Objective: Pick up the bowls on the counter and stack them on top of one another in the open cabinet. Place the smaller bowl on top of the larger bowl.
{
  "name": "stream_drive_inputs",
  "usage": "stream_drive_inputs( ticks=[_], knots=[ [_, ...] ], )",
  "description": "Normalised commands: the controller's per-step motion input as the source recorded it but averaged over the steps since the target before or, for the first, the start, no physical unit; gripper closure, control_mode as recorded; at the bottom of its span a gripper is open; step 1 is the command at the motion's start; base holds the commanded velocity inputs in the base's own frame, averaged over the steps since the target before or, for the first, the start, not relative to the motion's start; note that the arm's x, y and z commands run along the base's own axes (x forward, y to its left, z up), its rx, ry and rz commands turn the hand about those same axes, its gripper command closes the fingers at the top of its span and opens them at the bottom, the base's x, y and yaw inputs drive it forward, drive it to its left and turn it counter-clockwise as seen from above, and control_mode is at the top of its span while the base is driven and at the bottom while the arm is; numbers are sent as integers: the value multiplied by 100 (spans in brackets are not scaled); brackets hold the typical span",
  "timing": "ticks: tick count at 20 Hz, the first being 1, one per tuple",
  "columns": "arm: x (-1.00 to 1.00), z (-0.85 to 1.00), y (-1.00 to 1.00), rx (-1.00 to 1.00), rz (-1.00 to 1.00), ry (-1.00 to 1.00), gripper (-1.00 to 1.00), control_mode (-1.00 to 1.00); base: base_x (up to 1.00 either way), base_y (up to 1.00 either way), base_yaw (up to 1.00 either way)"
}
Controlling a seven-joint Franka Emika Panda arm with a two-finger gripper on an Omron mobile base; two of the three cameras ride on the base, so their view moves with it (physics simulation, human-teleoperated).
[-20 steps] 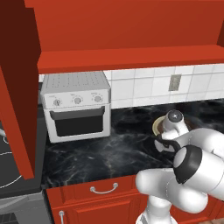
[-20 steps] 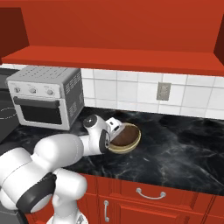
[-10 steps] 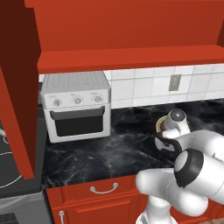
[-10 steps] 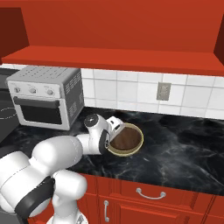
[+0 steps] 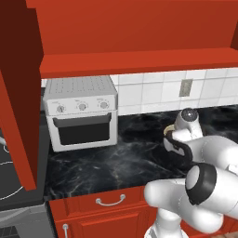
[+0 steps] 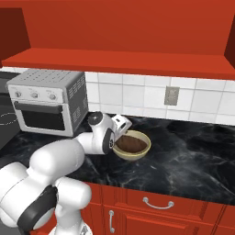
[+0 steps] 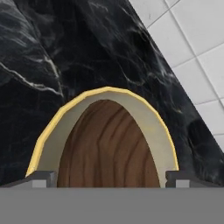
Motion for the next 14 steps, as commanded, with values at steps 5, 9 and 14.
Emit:
stream_drive_inputs(
  ticks=[5,9,14],
  knots=[
    [0,15,0,0,0,0,-100,-100,0,0,0],
    [0,0,0,0,0,0,-100,-100,0,0,0],
    [-7,0,0,0,0,0,-100,-100,0,0,0]
  ],
)
